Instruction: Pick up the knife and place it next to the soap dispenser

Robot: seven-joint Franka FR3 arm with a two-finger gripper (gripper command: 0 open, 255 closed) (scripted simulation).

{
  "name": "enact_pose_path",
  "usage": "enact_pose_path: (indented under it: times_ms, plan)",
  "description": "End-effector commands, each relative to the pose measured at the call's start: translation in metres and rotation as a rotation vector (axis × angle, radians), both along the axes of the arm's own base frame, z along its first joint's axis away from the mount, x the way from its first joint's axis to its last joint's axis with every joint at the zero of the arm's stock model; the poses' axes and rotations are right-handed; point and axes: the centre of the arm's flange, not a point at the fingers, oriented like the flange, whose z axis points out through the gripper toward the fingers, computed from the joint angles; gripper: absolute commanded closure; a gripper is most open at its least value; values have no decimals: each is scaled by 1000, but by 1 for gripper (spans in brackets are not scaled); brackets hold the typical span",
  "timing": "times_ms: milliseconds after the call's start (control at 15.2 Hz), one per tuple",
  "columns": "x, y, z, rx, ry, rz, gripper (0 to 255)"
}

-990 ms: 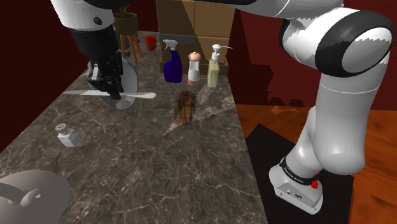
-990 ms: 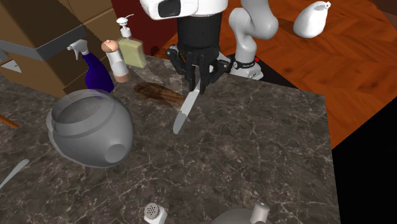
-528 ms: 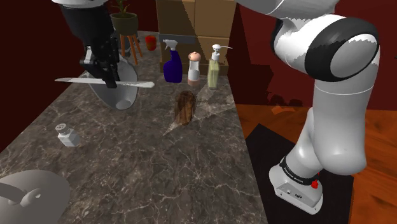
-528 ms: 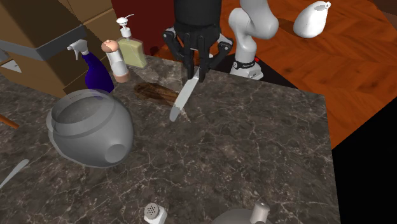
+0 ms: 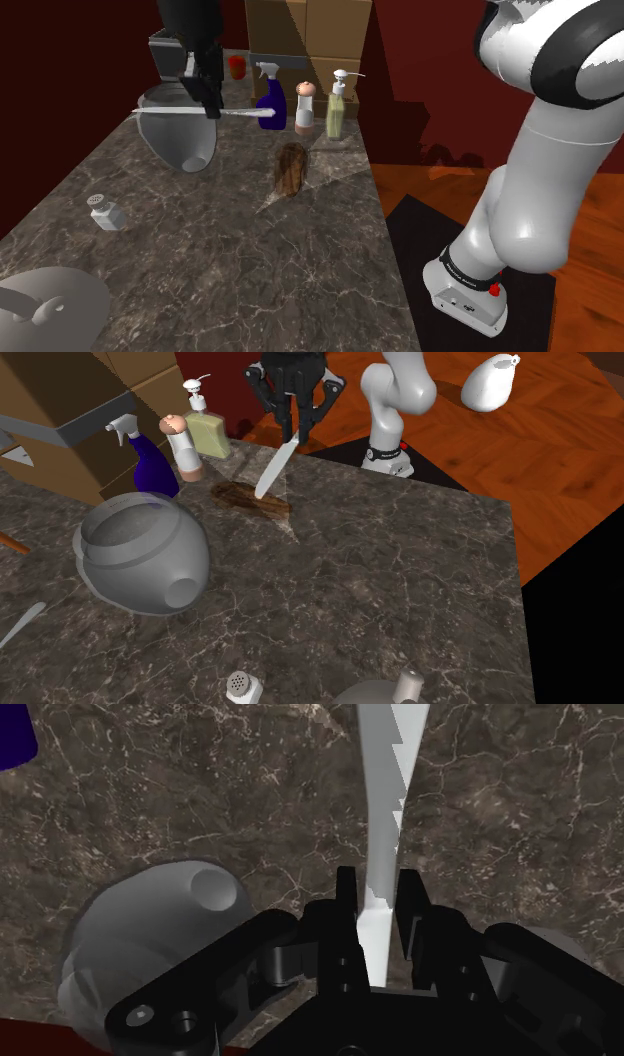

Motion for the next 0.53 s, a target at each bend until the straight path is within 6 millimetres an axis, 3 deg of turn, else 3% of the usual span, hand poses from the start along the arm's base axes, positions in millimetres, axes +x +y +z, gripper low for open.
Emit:
enact_pose_path:
  times_ms: [0,462]
  plan:
    - [-6,-25,-1,0,1,0,255]
    - [-21,-116,-1,0,1,0,255]
